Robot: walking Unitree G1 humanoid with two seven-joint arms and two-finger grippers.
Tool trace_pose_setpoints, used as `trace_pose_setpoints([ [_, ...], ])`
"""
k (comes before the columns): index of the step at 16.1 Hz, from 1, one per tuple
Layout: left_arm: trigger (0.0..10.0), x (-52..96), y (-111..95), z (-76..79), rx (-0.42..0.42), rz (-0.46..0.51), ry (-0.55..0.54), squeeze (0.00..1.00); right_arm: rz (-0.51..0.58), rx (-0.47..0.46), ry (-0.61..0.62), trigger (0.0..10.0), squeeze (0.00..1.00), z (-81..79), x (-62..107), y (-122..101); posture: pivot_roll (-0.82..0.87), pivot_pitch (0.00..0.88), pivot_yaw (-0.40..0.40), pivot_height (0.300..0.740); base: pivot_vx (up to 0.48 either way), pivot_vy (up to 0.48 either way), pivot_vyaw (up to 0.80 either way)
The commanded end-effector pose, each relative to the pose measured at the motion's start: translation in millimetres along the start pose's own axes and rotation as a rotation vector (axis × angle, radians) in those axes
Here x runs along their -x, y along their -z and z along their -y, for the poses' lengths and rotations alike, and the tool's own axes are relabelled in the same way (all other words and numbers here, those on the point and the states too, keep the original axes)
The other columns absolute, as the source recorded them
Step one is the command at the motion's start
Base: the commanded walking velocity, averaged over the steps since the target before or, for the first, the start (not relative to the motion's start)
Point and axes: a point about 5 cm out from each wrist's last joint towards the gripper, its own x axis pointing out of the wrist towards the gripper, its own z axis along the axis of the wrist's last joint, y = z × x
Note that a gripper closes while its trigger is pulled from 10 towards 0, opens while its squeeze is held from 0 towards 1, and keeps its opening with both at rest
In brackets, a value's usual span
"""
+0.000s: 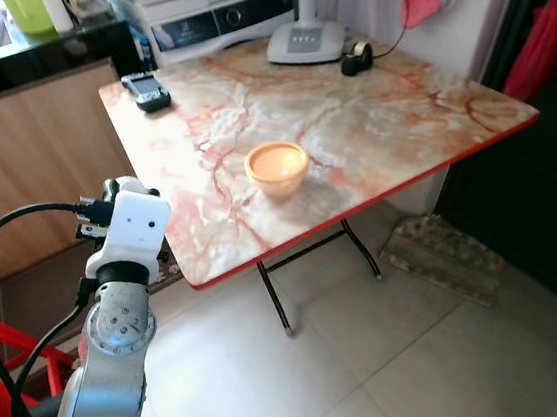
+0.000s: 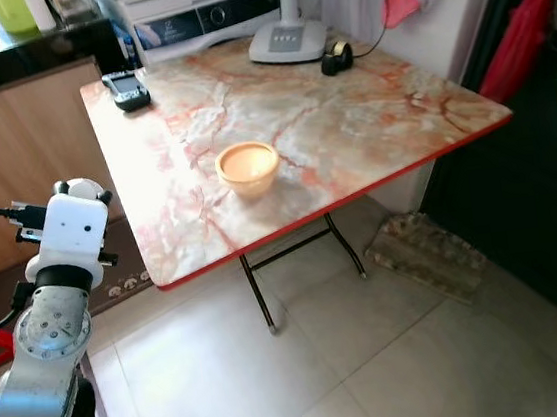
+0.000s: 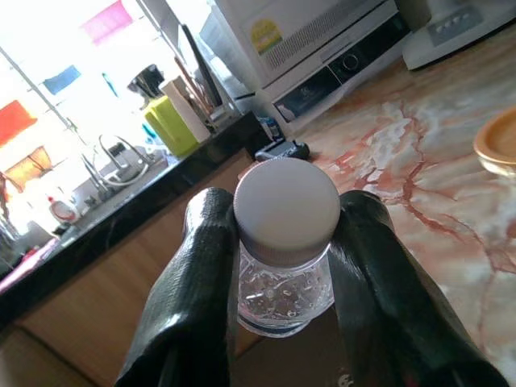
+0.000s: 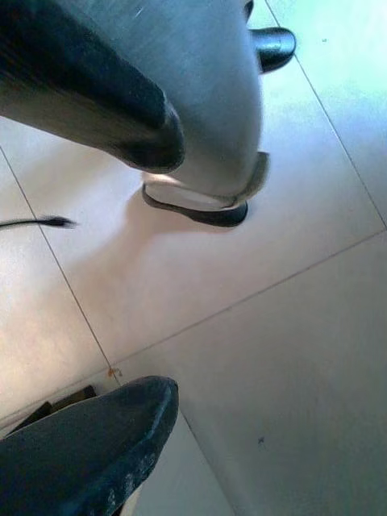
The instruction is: Restocking fridge
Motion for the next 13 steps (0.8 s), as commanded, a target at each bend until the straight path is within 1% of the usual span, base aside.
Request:
trace_pose_setpoints([
  [1, 10.0, 0.3, -1.3, 0.9, -0.01, 0.006, 0.011, 0.0, -0.003, -0.018, 0.01, 10.0, 0.0, 2.2, 0.8, 2.3, 0.01, 0.046, 0.005, 0.74, -0.244, 0.0, 0.0],
  [6, 10.0, -0.7, -2.3, 1.8, -0.009, 0.01, 0.018, 0.0, -0.002, -0.02, 0.011, 10.0, 0.0, 2.0, 0.6, 1.4, 0.0, 0.045, 0.006, 0.74, -0.244, 0.0, 0.0],
  [8, 10.0, -0.7, -2.4, 2.5, -0.006, 0.009, 0.02, 0.0, -0.001, -0.021, 0.011, 10.0, 0.0, 2.0, 0.6, 1.3, 0.0, 0.045, 0.005, 0.74, 0.0, 0.0, 0.0],
  [9, 10.0, -0.4, -2.2, 3.7, 0.007, 0.007, 0.029, 0.0, -0.001, -0.021, 0.012, 10.0, 0.0, 2.1, 0.6, 1.3, 0.0, 0.045, 0.005, 0.74, 0.0, 0.0, 0.0],
  [10, 10.0, 0.1, -2.8, 5.1, 0.039, 0.008, 0.041, 0.0, -0.002, -0.02, 0.012, 10.0, 0.0, 2.3, 0.6, 1.4, 0.0, 0.048, 0.004, 0.74, 0.0, 0.0, 0.0],
  [12, 10.0, 0.7, -3.3, 7.3, 0.052, 0.009, 0.059, 0.0, -0.002, -0.02, 0.013, 10.0, 0.0, 2.5, 0.7, 1.6, 0.01, 0.05, 0.003, 0.74, 0.0, 0.0, 0.0],
  [13, 10.0, 2.3, 1.6, 10.0, 0.085, -0.02, 0.072, 0.0, -0.003, -0.021, 0.013, 10.0, 0.0, 2.8, 0.9, 2.0, 0.0, 0.051, 0.001, 0.74, 0.0, 0.0, 0.0],
])
